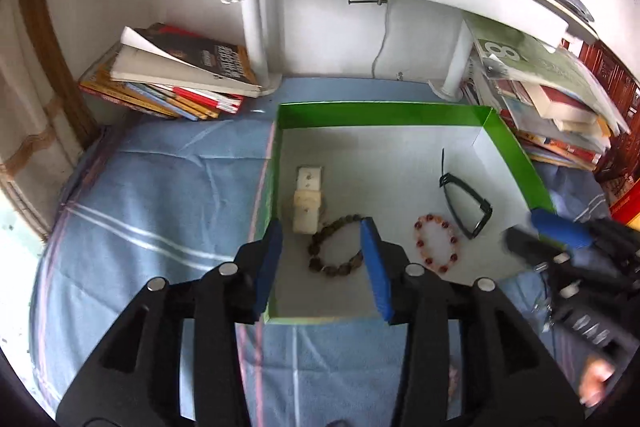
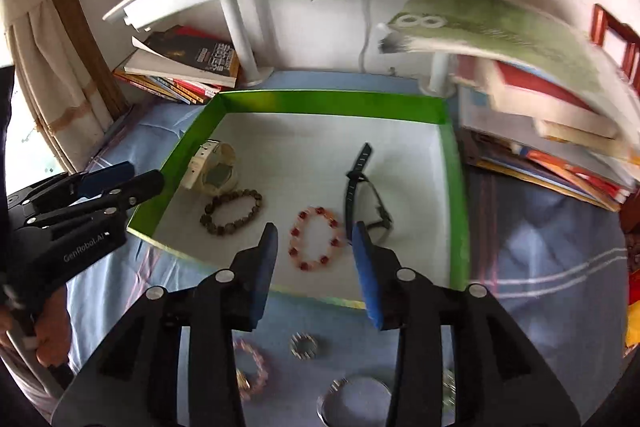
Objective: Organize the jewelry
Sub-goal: 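Move the right tool to the green jade bracelet while the left tool approaches the pink bead bracelet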
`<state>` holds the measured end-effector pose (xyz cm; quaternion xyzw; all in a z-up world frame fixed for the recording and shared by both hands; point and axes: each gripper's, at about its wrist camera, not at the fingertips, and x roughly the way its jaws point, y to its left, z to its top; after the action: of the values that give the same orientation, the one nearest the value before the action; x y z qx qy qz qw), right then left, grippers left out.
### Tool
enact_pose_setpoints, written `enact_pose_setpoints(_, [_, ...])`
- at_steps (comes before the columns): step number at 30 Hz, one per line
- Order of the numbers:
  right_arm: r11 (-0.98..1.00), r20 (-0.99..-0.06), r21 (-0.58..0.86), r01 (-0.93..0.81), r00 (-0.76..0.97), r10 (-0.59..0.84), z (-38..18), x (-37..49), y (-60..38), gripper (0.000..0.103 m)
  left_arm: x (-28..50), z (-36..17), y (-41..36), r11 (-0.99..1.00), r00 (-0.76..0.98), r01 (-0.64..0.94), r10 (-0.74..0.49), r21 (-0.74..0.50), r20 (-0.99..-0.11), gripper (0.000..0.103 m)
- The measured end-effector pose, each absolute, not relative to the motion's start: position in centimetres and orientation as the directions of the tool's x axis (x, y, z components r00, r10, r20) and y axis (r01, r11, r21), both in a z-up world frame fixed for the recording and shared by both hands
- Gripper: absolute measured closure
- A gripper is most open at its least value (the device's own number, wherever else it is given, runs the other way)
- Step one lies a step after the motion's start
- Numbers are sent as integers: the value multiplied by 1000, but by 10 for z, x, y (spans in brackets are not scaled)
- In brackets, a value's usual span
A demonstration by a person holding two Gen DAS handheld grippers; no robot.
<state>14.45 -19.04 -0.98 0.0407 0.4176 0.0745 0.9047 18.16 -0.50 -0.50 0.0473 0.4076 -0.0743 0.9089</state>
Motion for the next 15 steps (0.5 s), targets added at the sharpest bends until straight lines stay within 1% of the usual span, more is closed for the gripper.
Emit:
enact_pose_setpoints(2, [991, -729, 107, -76, 672, 130, -4, 117, -207, 64, 159, -6, -1, 985, 664, 165, -72, 52, -745, 60])
enact_pose_setpoints(5, [999, -725, 44, 20, 688, 18, -12, 82, -235, 64, 122, -20, -3, 976, 646, 216, -119, 31, -754, 55])
enact_pose_setpoints(7, [994, -747, 31, 100, 663, -43, -28, 69, -258, 64, 106, -34, -11, 967, 617, 253, -152, 12, -772, 53])
enact_pose_setpoints(9, [985, -779, 69, 161, 625, -48, -48, 59, -281, 64, 99, -51, -21, 961, 591, 275, -149, 24, -793, 53])
enact_pose_setpoints(11, [972, -802, 103, 210, 595, -44, -64, 51, -298, 64, 100, -69, -29, 957, 553, 286, -125, 47, -824, 60])
enact_pose_setpoints(12, [970, -810, 105, 219, 585, -45, -70, 48, -301, 64, 100, -76, -31, 957, 537, 285, -115, 52, -836, 66])
enact_pose_setpoints(15, [972, -828, 106, 212, 560, -32, -84, 44, -301, 64, 101, -90, -32, 953, 499, 300, -130, 30, -857, 67])
